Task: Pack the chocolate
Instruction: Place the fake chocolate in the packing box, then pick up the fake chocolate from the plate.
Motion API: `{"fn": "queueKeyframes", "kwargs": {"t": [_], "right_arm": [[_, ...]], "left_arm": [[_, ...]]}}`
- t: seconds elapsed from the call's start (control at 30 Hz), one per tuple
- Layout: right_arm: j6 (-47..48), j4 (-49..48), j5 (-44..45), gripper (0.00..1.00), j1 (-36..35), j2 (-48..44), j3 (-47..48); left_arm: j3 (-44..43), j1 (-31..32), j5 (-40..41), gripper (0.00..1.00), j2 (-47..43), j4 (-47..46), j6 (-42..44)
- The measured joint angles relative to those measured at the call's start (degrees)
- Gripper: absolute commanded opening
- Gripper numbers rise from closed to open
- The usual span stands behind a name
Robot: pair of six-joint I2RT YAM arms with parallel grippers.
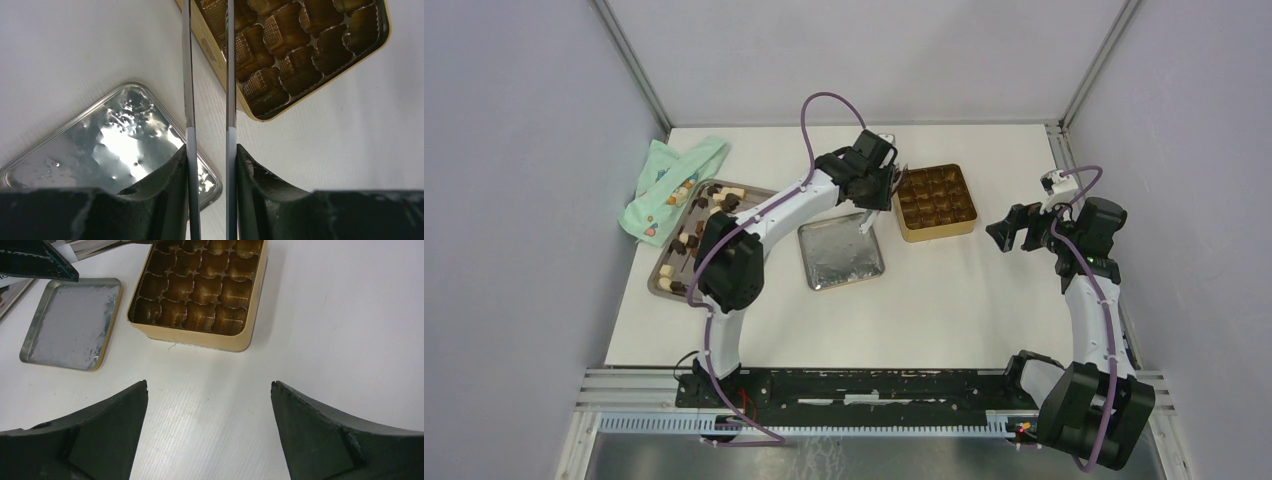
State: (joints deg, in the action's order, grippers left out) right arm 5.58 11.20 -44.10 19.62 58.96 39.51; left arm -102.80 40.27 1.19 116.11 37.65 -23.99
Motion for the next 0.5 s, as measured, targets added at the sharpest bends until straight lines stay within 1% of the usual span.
{"fn": "queueKeyframes", "kwargs": {"t": [0.5], "right_arm": [[0.0,0.0,0.0,0.98,0.0,0.0,0.0]], "left_arm": [[-0.7,0.0,0.0,0.39,0.4,0.0,0.0]]}}
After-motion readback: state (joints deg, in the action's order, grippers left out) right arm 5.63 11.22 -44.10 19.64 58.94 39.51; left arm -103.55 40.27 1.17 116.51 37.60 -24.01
